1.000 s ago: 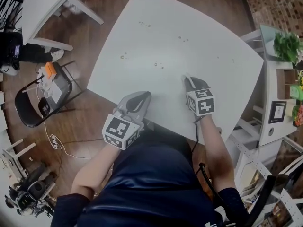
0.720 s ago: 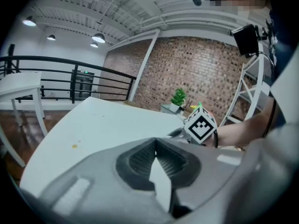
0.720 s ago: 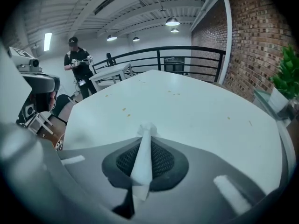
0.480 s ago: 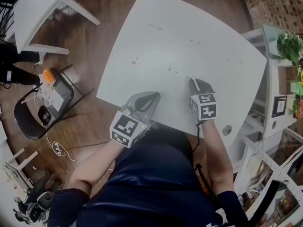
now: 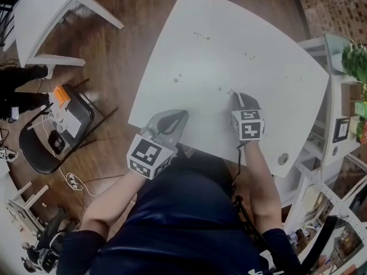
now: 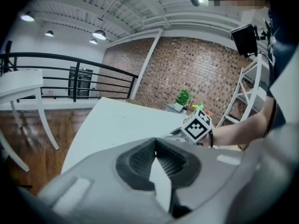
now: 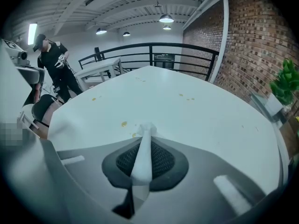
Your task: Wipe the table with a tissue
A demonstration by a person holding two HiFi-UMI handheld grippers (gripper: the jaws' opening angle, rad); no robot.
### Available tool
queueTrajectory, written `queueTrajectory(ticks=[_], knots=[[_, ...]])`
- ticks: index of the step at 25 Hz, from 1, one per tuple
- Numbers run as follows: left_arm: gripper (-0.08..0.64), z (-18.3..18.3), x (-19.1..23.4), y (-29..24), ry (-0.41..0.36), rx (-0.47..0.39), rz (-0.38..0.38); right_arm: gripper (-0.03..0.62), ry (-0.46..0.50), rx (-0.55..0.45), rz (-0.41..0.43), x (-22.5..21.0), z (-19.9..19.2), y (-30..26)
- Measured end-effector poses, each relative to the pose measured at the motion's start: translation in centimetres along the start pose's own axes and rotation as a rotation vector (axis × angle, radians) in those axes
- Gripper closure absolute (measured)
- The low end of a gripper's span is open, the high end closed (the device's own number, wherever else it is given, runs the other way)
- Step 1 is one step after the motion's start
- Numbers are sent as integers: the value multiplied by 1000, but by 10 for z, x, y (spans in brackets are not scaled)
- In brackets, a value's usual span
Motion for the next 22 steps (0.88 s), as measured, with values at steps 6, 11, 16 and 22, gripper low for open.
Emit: queueTrajectory(ticks=[6, 11, 16, 22], knots=[[557, 4, 17, 5, 5, 5, -7, 579, -24, 4, -30, 2, 4, -2], [558, 6, 18, 4, 5, 5, -22, 580, -19, 0, -15, 9, 8, -7], [557, 6, 21, 5, 6, 4, -19, 580, 14, -3, 6, 21, 11, -12], [557, 5, 21, 6, 10, 6, -11, 580, 23, 7, 40, 26, 10, -9]])
Point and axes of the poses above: the fingertips, and each gripper's own axes: y backward along the fingers, x to its left, z out of its top, the point moved 7 cm from there along y, backward along the fingers, and after that the axes turned 11 degrees about -x, right-handed, at the moved point
